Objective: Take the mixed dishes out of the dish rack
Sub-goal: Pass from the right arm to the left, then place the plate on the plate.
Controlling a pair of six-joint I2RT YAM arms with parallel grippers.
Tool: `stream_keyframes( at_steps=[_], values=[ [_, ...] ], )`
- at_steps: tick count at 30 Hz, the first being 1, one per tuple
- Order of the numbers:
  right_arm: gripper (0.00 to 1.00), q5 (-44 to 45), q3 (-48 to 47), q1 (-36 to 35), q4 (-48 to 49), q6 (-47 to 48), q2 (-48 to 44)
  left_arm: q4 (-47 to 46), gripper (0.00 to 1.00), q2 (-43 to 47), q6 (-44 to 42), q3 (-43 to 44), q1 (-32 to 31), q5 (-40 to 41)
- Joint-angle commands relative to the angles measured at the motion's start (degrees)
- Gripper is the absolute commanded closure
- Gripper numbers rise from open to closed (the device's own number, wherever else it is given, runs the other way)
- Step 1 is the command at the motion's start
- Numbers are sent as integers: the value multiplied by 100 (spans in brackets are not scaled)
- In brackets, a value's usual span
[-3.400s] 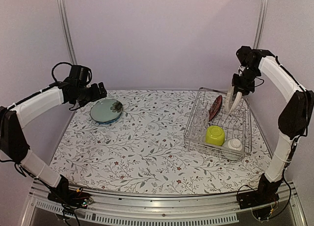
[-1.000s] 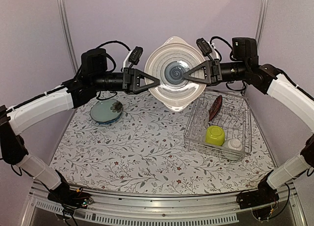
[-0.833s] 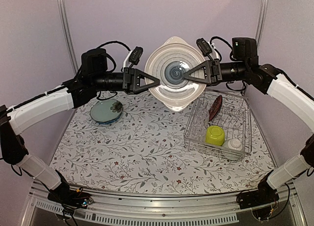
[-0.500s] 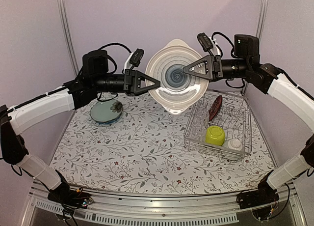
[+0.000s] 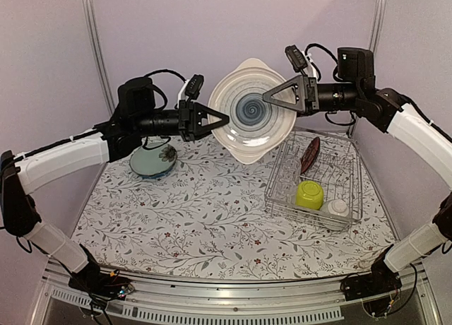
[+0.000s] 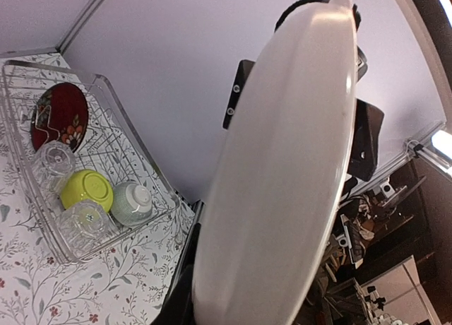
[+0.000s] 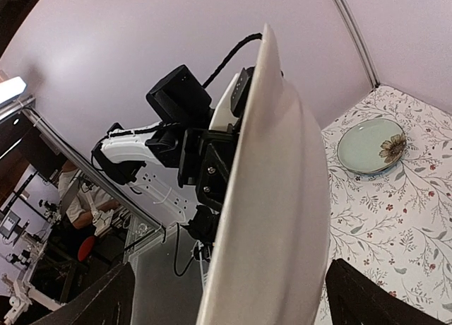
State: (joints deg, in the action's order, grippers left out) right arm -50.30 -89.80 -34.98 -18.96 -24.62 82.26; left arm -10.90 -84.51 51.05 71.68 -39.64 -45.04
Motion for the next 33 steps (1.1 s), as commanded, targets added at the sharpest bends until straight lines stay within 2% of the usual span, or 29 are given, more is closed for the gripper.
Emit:
stream_keyframes(
  at_steps=[1,11,19,25,33],
  values=[
    [1,393,-167,-31,-405,207,113,-1243,100,75,574,-28,145,97],
    [1,1371,-172,475,-718,128,-25,-1445,100,55,970,-387,575,307],
    [1,1546,-27,991,-831,91,-330,-787,100,128,1060,-1047,1794,949],
    [1,1463,183,1025,-847,115,-394,-244,100,22,1080,-1406,2816,1420],
    [1,1418,277,1044,-934,211,-430,596,100,-338,722,-1473,3666,1878]
  ],
)
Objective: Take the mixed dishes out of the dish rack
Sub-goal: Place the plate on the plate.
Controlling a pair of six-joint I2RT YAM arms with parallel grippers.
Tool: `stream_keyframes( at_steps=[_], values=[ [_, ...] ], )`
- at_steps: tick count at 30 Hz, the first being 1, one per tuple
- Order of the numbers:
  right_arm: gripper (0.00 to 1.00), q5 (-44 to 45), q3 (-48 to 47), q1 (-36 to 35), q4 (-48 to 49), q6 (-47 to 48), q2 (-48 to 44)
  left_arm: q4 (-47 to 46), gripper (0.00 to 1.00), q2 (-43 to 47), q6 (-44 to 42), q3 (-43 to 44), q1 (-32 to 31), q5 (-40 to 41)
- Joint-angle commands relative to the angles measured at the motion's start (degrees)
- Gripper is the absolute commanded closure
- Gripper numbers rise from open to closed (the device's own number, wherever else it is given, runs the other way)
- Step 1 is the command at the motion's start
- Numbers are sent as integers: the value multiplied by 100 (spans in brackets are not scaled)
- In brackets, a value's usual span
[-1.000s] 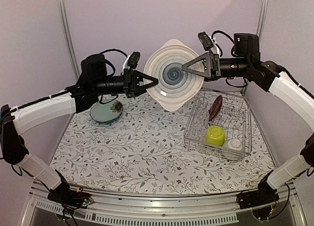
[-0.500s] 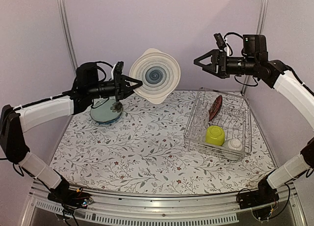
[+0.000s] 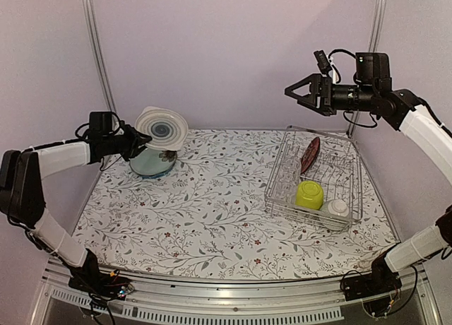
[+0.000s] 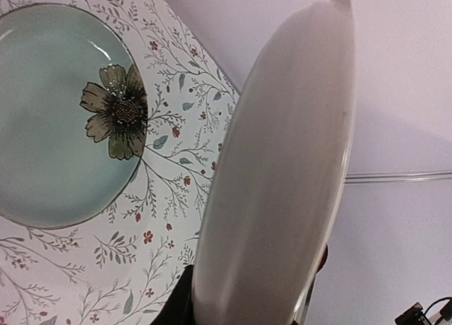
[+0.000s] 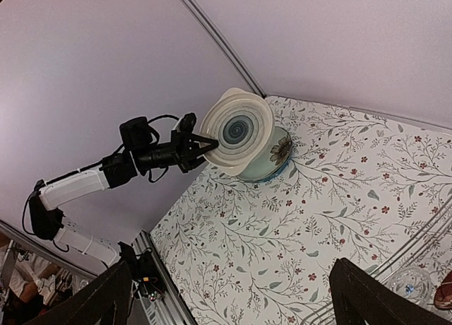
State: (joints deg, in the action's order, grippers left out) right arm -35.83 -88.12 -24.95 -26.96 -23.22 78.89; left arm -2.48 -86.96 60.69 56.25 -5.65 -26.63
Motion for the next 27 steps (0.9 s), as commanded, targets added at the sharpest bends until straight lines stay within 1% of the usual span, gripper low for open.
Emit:
stream_keyframes(
  at_steps=[1,10,21,27],
  values=[
    [1,-37,115,38,-134,69,-87,-218,100,-176,-237,52,353,36],
    [1,-44,137,38,-165,46,-67,-303,100,-760,-228,-11,845,-157],
    [1,-99,112,39,-170,-6,-5,-522,100,-1400,-49,135,1048,-392],
    [1,-92,110,35,-212,19,-5,-471,100,-1533,-39,205,1112,-392]
  ],
)
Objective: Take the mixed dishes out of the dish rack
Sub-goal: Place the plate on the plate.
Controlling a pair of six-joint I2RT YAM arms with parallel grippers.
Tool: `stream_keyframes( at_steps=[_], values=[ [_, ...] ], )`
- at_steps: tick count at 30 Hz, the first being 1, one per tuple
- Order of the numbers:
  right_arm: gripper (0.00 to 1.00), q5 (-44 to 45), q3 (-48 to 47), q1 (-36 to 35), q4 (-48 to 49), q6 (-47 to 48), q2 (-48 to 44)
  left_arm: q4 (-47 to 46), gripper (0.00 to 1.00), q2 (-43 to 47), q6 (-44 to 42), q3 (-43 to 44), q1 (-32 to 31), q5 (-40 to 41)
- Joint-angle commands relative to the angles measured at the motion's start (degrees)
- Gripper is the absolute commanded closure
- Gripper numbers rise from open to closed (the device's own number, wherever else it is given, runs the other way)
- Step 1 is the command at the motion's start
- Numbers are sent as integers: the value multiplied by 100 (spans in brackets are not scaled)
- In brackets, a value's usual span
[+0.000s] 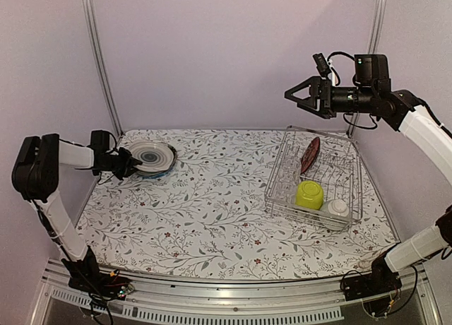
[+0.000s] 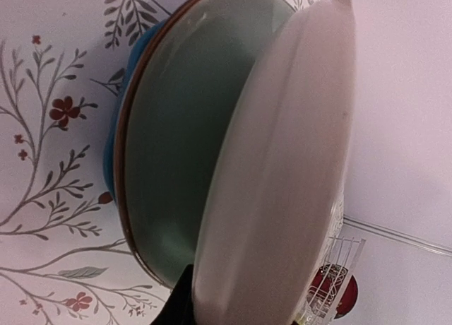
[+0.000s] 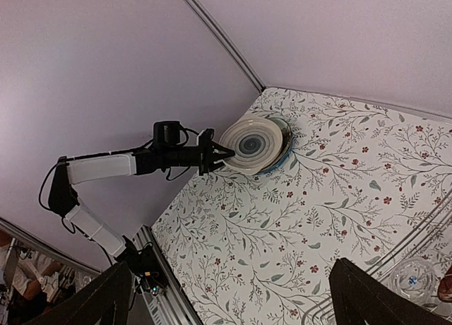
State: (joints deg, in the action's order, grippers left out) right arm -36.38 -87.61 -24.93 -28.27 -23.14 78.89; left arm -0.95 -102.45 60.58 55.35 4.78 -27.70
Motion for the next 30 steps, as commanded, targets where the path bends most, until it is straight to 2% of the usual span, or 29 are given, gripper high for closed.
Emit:
stream_keyframes(
  at_steps=[1,4,8,11,15,25,30],
  values=[
    [1,-44,56,35,-86,4,-5,-613,100,-5,-28,319,75,-288],
    [1,-44,48,32,-86,10,-5,-503,99,-111,-31,399,91,-301],
    [1,-45,43,33,-104,10,-12,-439,90,-248,-11,482,86,-362],
    [1,-58,43,32,-118,12,-21,-352,79,-265,-38,497,85,-355],
    [1,-53,36,35,-109,19,-23,-155,72,-232,-128,531,75,-261],
    [1,-43,34,41,-123,3,-23,77,59,-292,-217,591,76,-197],
    [1,-44,43,32,-126,2,-20,340,57,-273,-251,607,76,-126]
  ],
)
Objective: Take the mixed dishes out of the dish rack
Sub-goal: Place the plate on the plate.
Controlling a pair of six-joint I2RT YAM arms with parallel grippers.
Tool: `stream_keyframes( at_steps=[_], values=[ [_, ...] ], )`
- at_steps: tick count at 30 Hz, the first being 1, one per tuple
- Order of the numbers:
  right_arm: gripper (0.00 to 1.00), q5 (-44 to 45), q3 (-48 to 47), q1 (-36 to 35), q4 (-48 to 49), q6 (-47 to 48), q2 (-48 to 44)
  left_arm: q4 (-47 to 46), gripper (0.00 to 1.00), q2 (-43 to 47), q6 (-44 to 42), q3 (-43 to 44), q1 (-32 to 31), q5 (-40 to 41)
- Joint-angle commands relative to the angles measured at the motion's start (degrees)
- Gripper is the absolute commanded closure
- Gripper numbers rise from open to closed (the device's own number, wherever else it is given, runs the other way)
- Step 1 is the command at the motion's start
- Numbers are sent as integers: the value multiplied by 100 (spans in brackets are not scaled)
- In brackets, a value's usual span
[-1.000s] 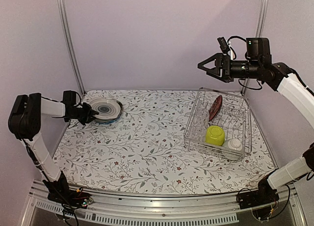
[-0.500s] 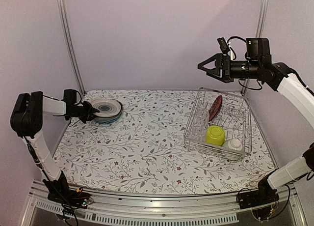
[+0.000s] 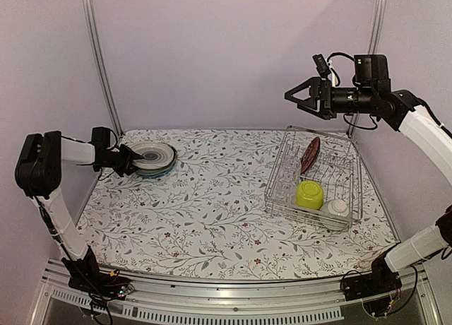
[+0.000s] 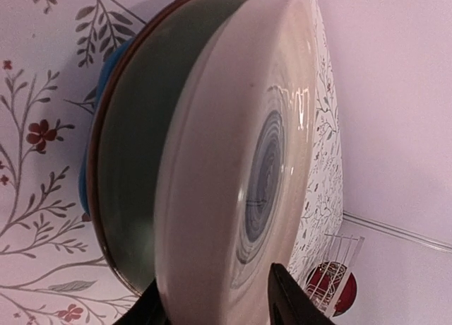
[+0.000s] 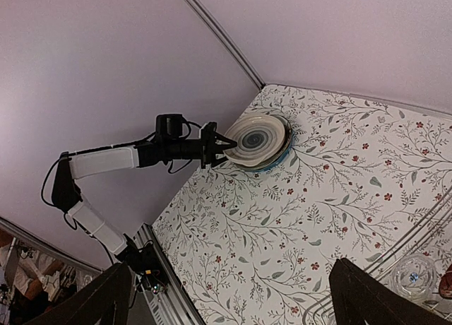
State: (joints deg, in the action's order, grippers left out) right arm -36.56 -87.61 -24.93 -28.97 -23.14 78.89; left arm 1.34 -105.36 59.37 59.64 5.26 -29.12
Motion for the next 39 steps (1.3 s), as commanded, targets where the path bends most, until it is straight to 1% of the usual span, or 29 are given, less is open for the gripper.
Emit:
stream_keyframes(
  at_steps=[1,3,5,10,12,18,25,39],
  values=[
    [1,-26,43,33,-42,9,-16,145,57,12,-148,191,27,25],
    [1,-27,44,38,-52,7,-18,219,56,7,-182,213,28,49],
    [1,-27,43,34,-53,11,-21,299,52,20,-218,228,18,91],
    [1,-18,43,39,-54,9,-14,591,49,100,-365,297,-7,292],
    [1,-14,38,33,-40,6,-6,677,46,112,-393,325,-8,346],
    [1,-12,39,32,-52,2,-18,900,44,118,-491,388,-36,463],
    [1,-9,34,32,-61,9,-6,1143,43,238,-639,477,-94,656],
    [1,6,51,39,-62,20,12,1131,43,383,-719,540,-233,755]
  ],
)
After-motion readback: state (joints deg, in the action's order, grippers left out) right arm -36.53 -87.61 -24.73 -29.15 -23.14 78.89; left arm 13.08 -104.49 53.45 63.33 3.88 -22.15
